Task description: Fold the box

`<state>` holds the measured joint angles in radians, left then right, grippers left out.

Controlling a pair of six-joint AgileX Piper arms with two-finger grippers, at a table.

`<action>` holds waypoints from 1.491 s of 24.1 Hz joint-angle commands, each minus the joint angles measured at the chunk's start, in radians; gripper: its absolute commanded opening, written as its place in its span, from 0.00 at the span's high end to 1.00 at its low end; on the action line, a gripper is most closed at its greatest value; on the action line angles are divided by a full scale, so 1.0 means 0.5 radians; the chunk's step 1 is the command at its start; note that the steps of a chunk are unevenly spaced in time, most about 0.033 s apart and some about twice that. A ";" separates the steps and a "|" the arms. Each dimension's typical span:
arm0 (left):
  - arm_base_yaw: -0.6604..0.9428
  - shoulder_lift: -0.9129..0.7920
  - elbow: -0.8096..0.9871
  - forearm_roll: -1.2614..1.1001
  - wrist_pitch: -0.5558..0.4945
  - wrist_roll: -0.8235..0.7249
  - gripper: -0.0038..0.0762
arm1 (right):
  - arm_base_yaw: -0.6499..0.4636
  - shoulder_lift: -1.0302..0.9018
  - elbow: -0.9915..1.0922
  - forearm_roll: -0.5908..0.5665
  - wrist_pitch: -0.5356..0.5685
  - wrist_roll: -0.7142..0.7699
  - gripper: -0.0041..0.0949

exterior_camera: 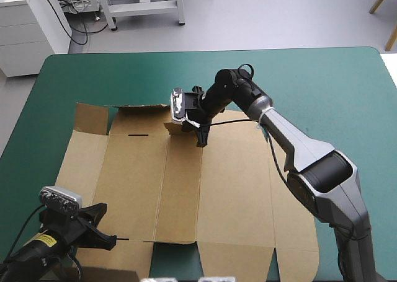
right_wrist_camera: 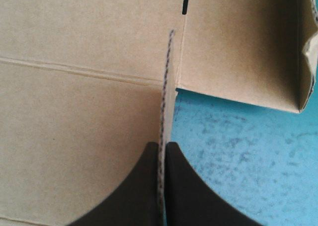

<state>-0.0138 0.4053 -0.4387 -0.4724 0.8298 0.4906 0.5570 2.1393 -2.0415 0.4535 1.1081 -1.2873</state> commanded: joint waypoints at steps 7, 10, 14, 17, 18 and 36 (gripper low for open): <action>0.004 0.019 -0.056 -0.073 -0.109 -0.015 0.96 | 0.028 -0.136 -0.068 0.097 -0.060 -0.010 0.98; 0.004 0.019 -0.056 -0.073 -0.109 -0.012 0.96 | 0.028 -0.136 -0.068 0.097 -0.060 -0.010 0.98; 0.004 0.019 -0.056 -0.077 -0.109 -0.004 0.96 | 0.028 -0.136 -0.068 0.092 -0.069 0.002 0.93; 0.004 0.019 -0.056 -0.074 -0.109 -0.011 0.96 | 0.028 -0.136 -0.068 -0.024 -0.055 0.218 0.75; 0.004 0.019 -0.056 -0.074 -0.109 -0.011 0.96 | 0.028 -0.136 -0.068 -0.048 -0.047 0.236 0.72; 0.004 0.019 -0.056 -0.074 -0.109 -0.011 0.96 | -0.662 -0.604 -0.059 -0.394 0.123 1.428 0.75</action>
<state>-0.0138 0.4053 -0.4387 -0.4724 0.8298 0.4906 0.2818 1.9259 -2.0427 0.2764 1.1907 -0.6831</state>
